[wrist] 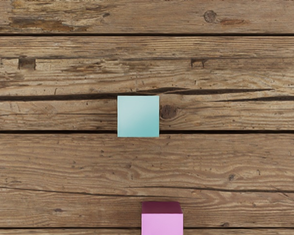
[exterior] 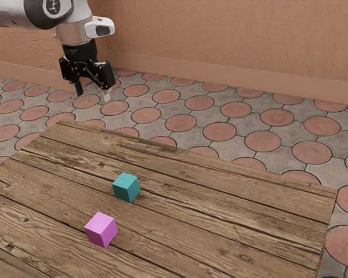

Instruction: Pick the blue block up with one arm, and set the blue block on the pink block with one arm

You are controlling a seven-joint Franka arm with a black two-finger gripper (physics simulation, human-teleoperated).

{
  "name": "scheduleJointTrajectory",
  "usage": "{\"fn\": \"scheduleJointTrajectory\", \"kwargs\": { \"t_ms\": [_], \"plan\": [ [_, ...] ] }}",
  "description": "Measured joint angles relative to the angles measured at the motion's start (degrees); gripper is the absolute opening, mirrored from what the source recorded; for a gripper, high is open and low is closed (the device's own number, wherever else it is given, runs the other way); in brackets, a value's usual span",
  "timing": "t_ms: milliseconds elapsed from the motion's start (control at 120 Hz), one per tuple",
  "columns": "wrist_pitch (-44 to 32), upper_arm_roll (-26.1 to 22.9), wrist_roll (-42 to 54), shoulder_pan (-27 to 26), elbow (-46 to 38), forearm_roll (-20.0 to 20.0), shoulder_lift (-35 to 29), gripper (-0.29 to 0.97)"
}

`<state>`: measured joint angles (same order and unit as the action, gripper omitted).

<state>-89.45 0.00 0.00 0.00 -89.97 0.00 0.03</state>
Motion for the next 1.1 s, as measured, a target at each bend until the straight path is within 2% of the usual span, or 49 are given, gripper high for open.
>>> {"fn": "scheduleJointTrajectory", "kwargs": {
  "t_ms": [67, 192, 267, 333, 417, 475, 525, 583, 708, 967, 1100],
  "plan": [
    [1.69, 6.16, 0.22, -6.22, 0.65, 0.95, -5.62, 0.68],
    [3.68, 8.45, 0.57, -5.98, 0.89, 1.80, -7.70, 0.68],
    [4.65, 8.57, 0.73, -6.14, 2.04, 2.01, -7.87, 0.68],
    [7.48, 5.98, 0.82, -5.68, 14.17, 2.25, -7.91, 0.68],
    [9.98, 1.88, 0.88, -6.53, 19.10, 4.15, -7.45, 0.68],
    [10.90, 0.19, 0.86, -6.67, 19.97, 5.10, -3.48, 0.68],
    [11.55, -2.57, 0.40, -5.57, 20.22, 8.41, 2.41, 0.68],
    [12.11, -0.89, -0.13, -7.74, 20.63, 9.52, 9.26, 0.68],
    [10.35, 2.97, -1.32, -6.27, 20.78, 7.72, 19.89, 0.68],
    [4.96, 6.90, -3.44, -5.87, 19.66, 3.70, 31.44, 0.68],
    [4.55, 8.06, -2.97, -5.37, 24.25, 2.35, 39.59, 0.68]
  ]
}}
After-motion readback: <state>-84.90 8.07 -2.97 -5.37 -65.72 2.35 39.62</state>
